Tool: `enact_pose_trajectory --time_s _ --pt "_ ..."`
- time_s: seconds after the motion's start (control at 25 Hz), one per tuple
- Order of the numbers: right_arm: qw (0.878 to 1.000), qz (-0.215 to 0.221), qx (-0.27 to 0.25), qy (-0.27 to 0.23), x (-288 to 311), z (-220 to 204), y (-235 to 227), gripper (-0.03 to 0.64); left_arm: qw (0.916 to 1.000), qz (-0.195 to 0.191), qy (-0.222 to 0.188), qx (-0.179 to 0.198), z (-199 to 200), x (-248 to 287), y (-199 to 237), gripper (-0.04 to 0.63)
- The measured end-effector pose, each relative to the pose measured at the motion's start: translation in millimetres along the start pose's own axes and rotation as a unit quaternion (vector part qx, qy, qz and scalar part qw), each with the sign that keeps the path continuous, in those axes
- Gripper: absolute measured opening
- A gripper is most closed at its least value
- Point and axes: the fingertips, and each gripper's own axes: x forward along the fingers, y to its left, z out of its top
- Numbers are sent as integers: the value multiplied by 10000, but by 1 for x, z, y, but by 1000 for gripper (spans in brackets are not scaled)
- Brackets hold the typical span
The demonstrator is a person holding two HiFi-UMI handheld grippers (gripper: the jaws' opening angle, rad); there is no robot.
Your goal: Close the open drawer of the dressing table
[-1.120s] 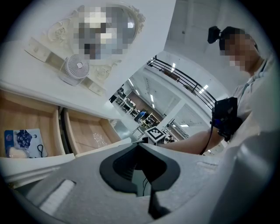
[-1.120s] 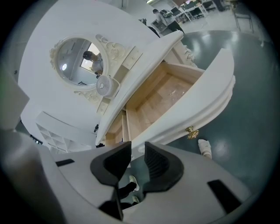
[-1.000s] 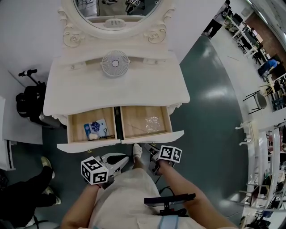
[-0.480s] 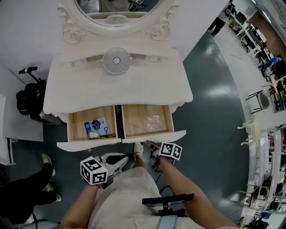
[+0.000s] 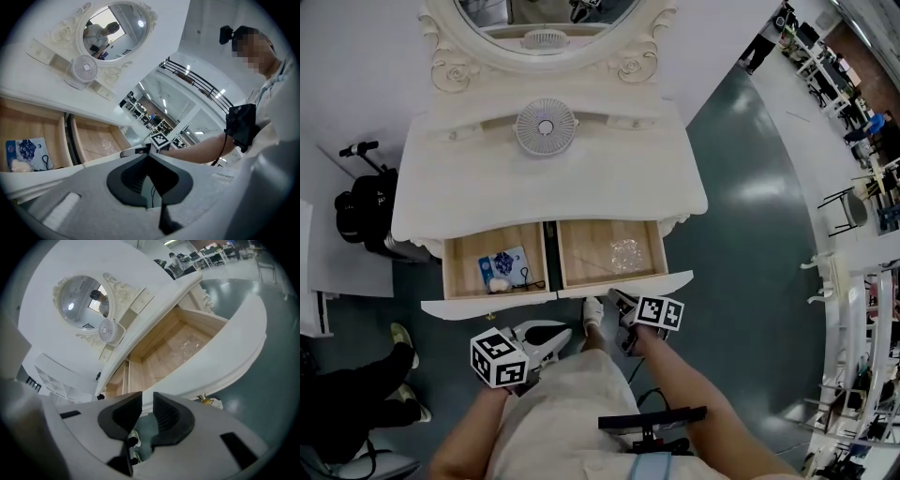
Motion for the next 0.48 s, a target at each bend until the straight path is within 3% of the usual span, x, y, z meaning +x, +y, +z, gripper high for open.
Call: enact_pose_trajectory --time_s 0.24,0.48 --pt "9988 -243 -369 202 -2 -7 -5 91 10000 -17 16 7 2 1 3 5" --pt "9933 -968 -519 371 -9 -31 -46 130 9999 -38 124 -11 -4 -1 5 5"
